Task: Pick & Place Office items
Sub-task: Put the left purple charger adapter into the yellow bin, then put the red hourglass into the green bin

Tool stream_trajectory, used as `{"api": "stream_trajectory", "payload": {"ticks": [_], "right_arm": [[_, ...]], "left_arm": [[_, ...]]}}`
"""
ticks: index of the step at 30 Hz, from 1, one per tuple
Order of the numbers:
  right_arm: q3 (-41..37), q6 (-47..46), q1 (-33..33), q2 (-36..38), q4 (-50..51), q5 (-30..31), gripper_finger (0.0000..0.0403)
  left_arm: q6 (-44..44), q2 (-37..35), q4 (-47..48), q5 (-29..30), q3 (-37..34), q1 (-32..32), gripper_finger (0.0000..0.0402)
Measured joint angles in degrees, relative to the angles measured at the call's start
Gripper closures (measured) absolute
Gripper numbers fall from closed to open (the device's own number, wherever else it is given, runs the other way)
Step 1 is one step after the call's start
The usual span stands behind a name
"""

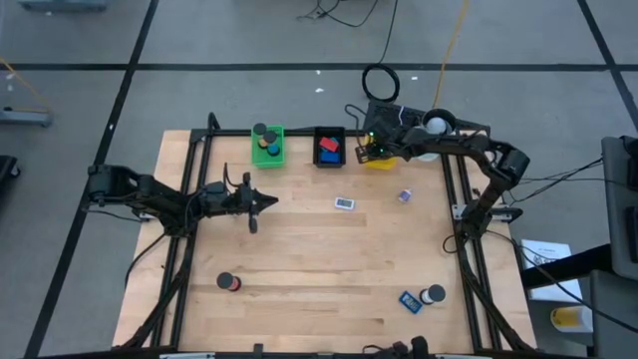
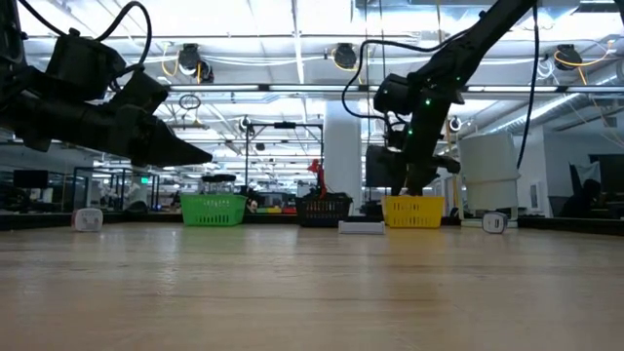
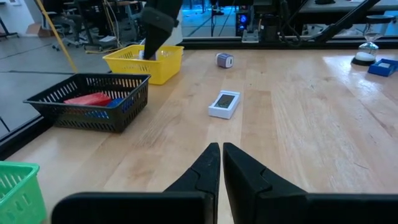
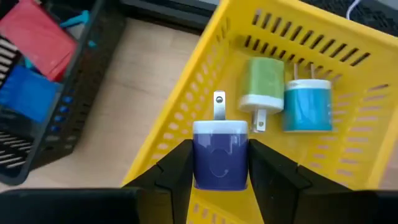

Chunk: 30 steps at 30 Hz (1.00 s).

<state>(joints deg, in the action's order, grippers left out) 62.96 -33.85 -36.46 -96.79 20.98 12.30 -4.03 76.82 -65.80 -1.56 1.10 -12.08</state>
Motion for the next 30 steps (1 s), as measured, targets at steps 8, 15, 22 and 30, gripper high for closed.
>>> {"api": "stream_trajectory", "payload": {"ticks": [8, 15, 22, 30], "right_arm": [[0.0, 0.7, -0.3, 0.0, -0.8, -2.2, 0.0257], [0.0, 3.9, 0.1, 0.0, -0.6, -2.1, 0.0207], [0.0, 9.5, -0.2, 2.0, 3.2, -1.5, 0.0207], [-0.4, 10.9, 1.3, 6.5, 12.4, 4.1, 0.0329]], "left_arm": [[-0.1, 0.0, -0.1, 0.0, 0.0, 0.0, 0.0373], [-0.1, 0.0, -0.2, 0.0, 0.0, 0.0, 0.0373], [-0.1, 0.0, 0.1, 0.0, 0.0, 0.0, 0.0373], [-0.2, 0.0, 0.1, 0.0, 0.0, 0.0, 0.0373]]}}
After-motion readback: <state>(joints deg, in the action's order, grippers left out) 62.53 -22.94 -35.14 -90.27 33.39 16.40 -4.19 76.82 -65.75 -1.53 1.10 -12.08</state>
